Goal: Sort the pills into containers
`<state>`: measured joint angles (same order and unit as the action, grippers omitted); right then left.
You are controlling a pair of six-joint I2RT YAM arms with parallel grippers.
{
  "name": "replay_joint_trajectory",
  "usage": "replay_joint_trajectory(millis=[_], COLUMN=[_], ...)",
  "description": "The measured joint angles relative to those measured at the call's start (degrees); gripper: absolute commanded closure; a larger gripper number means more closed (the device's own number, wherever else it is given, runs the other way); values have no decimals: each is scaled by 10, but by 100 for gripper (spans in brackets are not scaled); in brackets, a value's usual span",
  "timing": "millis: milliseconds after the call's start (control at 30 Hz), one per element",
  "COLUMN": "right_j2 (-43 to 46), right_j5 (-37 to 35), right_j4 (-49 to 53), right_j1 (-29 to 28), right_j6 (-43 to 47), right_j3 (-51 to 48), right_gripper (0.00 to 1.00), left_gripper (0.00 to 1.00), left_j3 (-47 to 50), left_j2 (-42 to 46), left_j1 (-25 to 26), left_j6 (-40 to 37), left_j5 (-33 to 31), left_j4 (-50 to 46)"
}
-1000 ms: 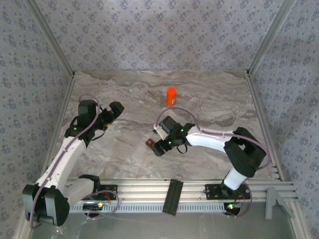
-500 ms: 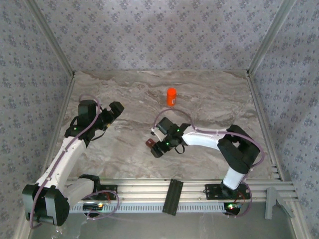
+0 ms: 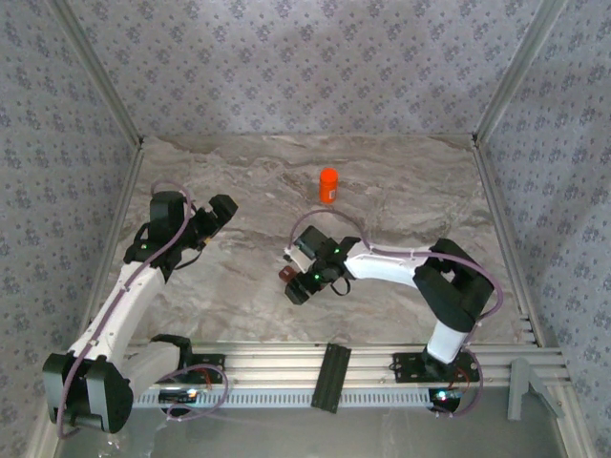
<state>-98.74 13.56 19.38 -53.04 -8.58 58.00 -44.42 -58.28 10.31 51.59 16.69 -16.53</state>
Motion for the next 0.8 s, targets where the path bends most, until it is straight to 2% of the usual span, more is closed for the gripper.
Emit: replay_joint_trajectory(millis=[433,667,800], right_j2=[-65,-99,-94], right_j5=[68,85,88], right_j4=[-22,-38,-45], right_j1=[-56,-57,-48], right_j6=[-40,-47,-47], right_j3=[70,149,159], right_gripper=[23,23,22], left_gripper=[0,0,0], left_j3=[0,0,0], left_j2=[0,0,0], left_j1=[0,-1,-6], left_j6=[2,0,-1], left_j5=[-1,-14,-17], left_j4=[0,-5,-5])
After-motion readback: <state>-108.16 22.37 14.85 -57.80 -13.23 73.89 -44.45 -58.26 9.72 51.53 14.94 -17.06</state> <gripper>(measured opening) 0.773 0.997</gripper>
